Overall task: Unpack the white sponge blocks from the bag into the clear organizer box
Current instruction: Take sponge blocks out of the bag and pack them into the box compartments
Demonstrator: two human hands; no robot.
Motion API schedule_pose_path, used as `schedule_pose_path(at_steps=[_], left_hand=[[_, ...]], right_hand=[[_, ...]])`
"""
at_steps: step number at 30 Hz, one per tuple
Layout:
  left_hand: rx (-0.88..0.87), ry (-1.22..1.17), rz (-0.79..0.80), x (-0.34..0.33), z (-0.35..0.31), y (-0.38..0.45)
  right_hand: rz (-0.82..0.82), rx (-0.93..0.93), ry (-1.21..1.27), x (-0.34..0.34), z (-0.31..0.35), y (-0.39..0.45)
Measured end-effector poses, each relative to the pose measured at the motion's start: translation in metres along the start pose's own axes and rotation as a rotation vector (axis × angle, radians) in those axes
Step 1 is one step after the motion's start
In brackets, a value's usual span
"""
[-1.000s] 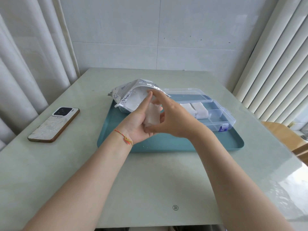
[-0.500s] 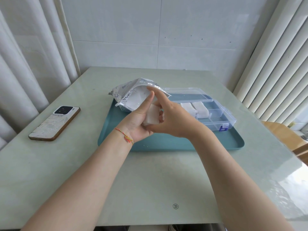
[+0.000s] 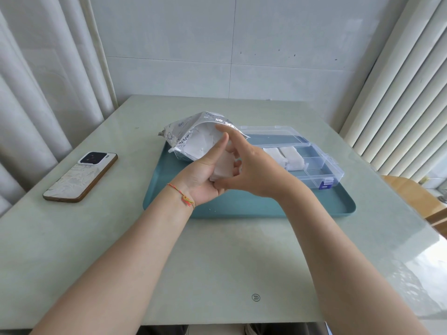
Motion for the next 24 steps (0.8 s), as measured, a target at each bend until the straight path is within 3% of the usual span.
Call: schedule_pose_path(at_steps=[12,18,21,24], left_hand=[[0.018,0.033,0.027,0.010,0.005,0.009],[-0.125,0.257,0.219,-0.011,-0.011,0.003],[-0.151,0.375,0.328,-0.033,-0.019,0.007],[-0.152,0.435,0.319,-0.058,-0.025,0.023]], right_hand=[[-0.007,-0.005,-0.127,-0.001,0.001,0.000],[0.002,-0.153,0.290,0.031,-0.008,0.000],[0.035,-0.196,0.237,0.051,-0.005,-0.003],[0.024,-0.201,0.237,0.078,-0.011,-0.004]])
Point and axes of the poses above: each hand's wrist, its own y-axis towards the middle knuckle, its own x-axis out of the back of the hand, z = x × y, the point moved 6 cm from there along y, towards the middle knuckle, and after that the axes turned 2 degrees about -x, right-handed, at the moved point
